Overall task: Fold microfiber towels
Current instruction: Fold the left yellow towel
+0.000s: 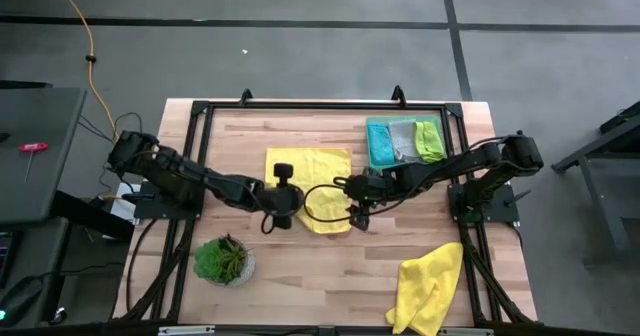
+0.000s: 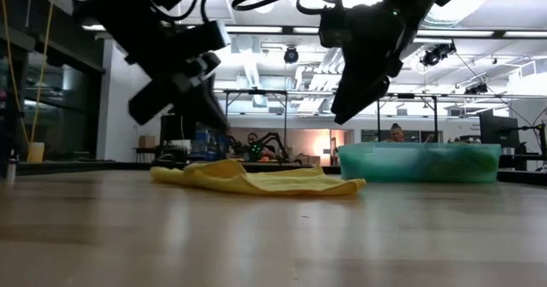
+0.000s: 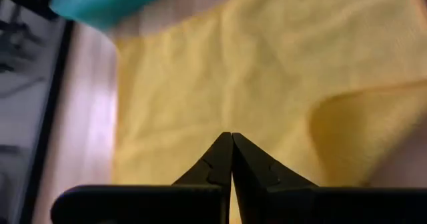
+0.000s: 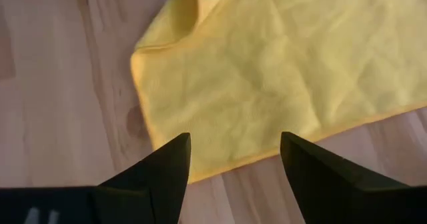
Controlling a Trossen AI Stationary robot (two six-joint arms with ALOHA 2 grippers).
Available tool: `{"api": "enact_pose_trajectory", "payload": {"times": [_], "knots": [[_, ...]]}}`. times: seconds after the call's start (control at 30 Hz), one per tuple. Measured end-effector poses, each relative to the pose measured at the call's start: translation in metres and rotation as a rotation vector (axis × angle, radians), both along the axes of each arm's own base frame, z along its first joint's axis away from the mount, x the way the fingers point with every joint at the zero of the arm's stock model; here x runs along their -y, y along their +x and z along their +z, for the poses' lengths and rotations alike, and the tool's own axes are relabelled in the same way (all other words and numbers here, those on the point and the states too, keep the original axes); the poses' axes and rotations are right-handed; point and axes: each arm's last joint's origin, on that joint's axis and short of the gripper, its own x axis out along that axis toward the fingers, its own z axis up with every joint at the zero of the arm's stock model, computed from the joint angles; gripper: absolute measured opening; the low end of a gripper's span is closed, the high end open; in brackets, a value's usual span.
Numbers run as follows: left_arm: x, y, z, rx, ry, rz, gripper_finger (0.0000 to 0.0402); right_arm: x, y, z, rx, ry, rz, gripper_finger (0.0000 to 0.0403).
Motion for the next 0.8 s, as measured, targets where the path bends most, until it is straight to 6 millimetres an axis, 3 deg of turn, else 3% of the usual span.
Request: {"api": "enact_pose_trajectory", "payload": {"times": [0.17, 0.33, 0.57, 0.8], "knots": [[-0.009, -0.006, 0.018, -0.037, -0.001, 0.006, 0.0000, 0.000, 0.000, 0.000, 0.002, -0.005, -0.004, 0.0225], [-0.007, -0.025, 0.025, -0.023, -0.309, 0.031, 0.0003, 0.000, 0.000, 0.000, 0.005, 0.002, -0.013, 0.0225], [-0.007, -0.051, -0.001, -0.020, -0.515, 0.216, 0.0031, 0.000, 0.001, 0.000, 0.009, 0.008, -0.030, 0.0225], [-0.005, -0.044, -0.019, 0.044, -0.671, 0.303, 0.0096, 0.001, 0.001, 0.001, 0.018, 0.000, -0.033, 0.0225]]}}
